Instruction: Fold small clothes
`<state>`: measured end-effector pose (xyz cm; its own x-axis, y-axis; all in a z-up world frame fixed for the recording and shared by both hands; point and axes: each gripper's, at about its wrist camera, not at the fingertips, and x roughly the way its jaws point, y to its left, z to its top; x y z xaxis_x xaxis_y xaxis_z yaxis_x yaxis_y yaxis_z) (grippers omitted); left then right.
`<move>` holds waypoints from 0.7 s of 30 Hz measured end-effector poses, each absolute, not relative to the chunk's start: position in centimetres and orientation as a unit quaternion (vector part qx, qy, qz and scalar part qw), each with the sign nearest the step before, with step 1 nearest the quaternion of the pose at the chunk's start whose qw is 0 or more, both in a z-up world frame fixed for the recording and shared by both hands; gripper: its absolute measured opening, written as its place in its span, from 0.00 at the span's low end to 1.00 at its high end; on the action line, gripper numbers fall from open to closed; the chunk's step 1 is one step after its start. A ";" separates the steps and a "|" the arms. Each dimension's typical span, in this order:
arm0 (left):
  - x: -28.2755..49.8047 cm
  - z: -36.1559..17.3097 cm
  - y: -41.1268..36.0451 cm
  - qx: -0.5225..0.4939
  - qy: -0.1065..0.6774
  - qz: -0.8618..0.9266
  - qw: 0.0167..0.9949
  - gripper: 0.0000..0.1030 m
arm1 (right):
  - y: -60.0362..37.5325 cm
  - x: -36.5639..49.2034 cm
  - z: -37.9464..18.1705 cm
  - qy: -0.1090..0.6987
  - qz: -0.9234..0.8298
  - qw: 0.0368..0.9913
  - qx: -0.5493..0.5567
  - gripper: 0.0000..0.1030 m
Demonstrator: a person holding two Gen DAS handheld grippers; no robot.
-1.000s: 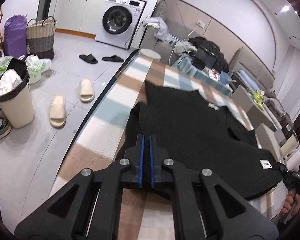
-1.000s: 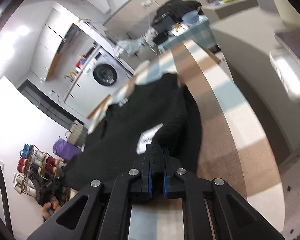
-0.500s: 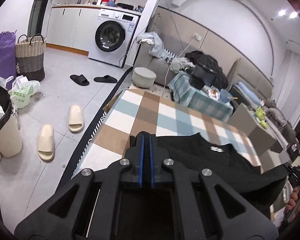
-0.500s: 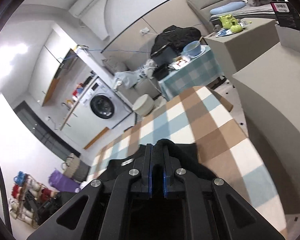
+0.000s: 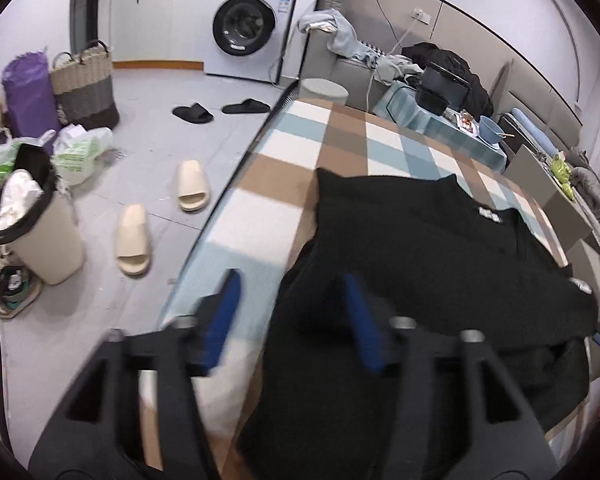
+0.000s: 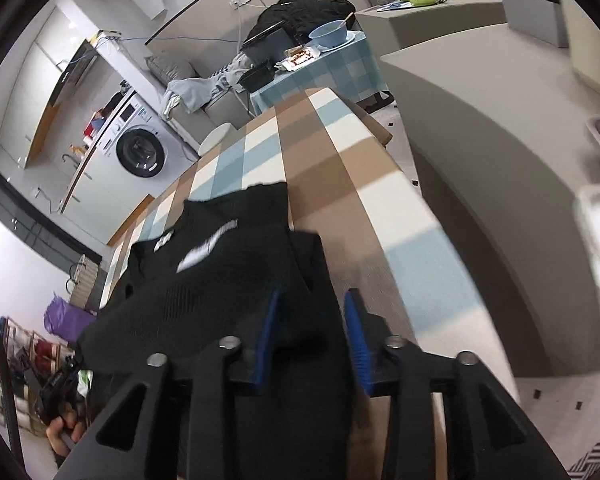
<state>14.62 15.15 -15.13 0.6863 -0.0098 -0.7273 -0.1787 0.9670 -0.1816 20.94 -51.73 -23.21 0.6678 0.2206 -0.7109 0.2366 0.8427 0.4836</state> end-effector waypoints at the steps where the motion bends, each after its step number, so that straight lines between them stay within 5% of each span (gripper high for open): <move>1: 13.4 -15.3 15.1 -0.116 0.395 0.043 0.910 0.58 | -51.6 19.8 -23.4 0.414 0.003 0.868 0.274 0.37; 10: 9.0 -17.6 12.7 -0.077 0.438 0.013 0.896 0.55 | -47.8 16.8 -25.1 0.454 0.072 0.856 0.237 0.38; 12: 8.5 -17.9 12.3 -0.074 0.438 0.005 0.896 0.30 | -47.3 16.8 -25.1 0.452 0.079 0.857 0.235 0.36; 14: 8.3 -18.0 11.8 -0.069 0.437 -0.006 0.897 0.11 | -46.6 16.9 -24.9 0.450 0.078 0.864 0.212 0.17; 21: 7.9 -17.2 11.8 -0.052 0.429 -0.004 0.902 0.00 | -47.5 16.8 -24.9 0.436 0.088 0.868 0.221 0.06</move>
<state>7.92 11.75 -17.22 0.6316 -0.0525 -0.7735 -0.0376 0.9945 -0.0982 16.81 -47.45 -24.86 0.6047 0.3455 -0.7176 0.0402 0.8866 0.4608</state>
